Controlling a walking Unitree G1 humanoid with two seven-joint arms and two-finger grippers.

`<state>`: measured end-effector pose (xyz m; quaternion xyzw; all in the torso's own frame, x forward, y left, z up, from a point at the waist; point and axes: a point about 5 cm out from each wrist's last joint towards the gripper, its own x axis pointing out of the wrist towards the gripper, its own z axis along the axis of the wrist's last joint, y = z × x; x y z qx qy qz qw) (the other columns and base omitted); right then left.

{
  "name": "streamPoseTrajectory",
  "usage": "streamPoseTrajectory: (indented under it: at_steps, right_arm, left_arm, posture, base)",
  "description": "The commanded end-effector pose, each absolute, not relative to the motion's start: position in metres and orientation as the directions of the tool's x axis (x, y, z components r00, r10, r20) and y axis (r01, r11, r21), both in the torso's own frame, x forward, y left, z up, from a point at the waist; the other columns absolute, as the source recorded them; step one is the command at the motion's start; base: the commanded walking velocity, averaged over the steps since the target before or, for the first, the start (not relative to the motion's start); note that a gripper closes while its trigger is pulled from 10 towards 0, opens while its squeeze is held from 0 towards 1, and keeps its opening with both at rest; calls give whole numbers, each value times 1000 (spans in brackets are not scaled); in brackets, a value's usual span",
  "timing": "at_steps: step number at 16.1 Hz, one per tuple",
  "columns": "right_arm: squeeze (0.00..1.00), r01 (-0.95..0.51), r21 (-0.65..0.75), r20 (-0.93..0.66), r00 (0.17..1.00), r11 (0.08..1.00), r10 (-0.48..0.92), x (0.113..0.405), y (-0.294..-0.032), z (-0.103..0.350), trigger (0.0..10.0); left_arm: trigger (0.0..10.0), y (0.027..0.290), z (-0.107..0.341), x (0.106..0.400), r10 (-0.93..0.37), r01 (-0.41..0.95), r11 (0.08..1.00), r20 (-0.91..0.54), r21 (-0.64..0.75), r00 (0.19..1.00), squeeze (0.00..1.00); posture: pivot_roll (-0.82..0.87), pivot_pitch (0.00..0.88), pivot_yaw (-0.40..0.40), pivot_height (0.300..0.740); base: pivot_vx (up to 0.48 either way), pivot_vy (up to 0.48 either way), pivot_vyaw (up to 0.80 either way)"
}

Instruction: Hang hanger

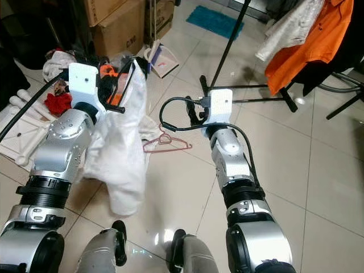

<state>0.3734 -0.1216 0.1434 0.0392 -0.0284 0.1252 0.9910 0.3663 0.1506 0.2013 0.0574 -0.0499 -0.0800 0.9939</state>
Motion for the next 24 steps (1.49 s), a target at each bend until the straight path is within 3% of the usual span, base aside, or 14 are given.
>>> streamPoseTrajectory:
  at_steps: [1,24]
  right_arm:
    - [0,-237,89,51,971,967,234,374,-125,140,10000]
    - [0,-286,47,34,958,957,284,369,-118,133,10000]
  left_arm:
    - [10000,143,204,365,-183,165,976,122,141,976,0]
    - [10000,145,199,363,-189,172,977,147,123,971,0]
  posture:
    - [10,168,-105,740]
    - [10,162,-107,740]
  base:
    - [0,0,0]
    - [433,0,0]
